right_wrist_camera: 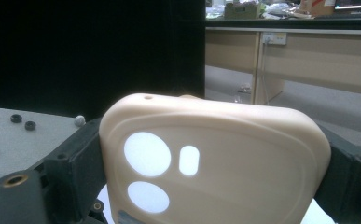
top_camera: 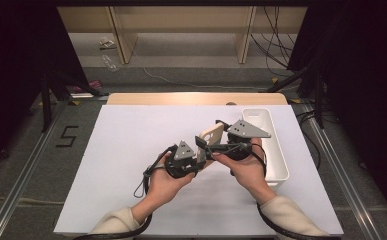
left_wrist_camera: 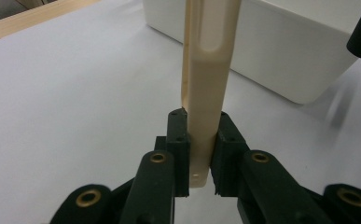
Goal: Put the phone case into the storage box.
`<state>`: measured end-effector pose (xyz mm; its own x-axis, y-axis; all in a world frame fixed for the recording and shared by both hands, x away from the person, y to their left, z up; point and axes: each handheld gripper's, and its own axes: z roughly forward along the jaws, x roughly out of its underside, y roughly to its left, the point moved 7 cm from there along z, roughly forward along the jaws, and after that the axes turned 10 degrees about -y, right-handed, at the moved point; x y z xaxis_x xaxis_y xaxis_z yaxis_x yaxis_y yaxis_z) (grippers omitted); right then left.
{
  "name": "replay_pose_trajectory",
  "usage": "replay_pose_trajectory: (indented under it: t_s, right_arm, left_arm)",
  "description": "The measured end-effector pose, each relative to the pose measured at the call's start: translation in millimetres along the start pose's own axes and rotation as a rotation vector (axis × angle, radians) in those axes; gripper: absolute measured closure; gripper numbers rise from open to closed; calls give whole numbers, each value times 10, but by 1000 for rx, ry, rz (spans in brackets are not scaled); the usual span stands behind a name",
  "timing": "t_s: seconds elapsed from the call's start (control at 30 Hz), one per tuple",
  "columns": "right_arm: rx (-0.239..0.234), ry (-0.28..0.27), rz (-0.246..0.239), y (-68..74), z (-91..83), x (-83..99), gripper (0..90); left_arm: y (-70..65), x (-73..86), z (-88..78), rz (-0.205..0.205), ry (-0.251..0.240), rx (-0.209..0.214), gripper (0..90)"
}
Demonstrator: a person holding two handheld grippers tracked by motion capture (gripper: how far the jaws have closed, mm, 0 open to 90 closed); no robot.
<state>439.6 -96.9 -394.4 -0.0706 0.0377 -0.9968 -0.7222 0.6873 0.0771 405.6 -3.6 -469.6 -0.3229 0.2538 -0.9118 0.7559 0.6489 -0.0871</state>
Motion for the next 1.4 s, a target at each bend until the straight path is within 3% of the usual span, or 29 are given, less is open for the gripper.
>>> replay_pose_trajectory:
  t_s: [0.13,0.3,0.43,0.57,0.8,1.0,1.4]
  right_arm:
    - [-2,7,1,3,-5,-3,121]
    - [1,0,6,15,-13,-20,125]
    - [5,-6,2,5,-24,-43,126]
    - [12,-6,1,-7,-32,-53,126]
    - [19,-7,-4,-23,-36,-66,126]
    - [25,-10,-5,-40,-42,-82,126]
    - [39,-16,-7,-81,-65,-128,127]
  left_arm:
    - [-4,2,-4,5,2,2,787]
    - [4,-23,-41,44,4,-5,733]
    - [2,-53,-103,86,8,8,533]
    - [29,-27,-178,98,55,-3,251]
    - [121,36,-332,119,77,-16,0]
    - [247,78,-496,130,65,-51,0]
    - [427,165,-748,131,44,-72,0]
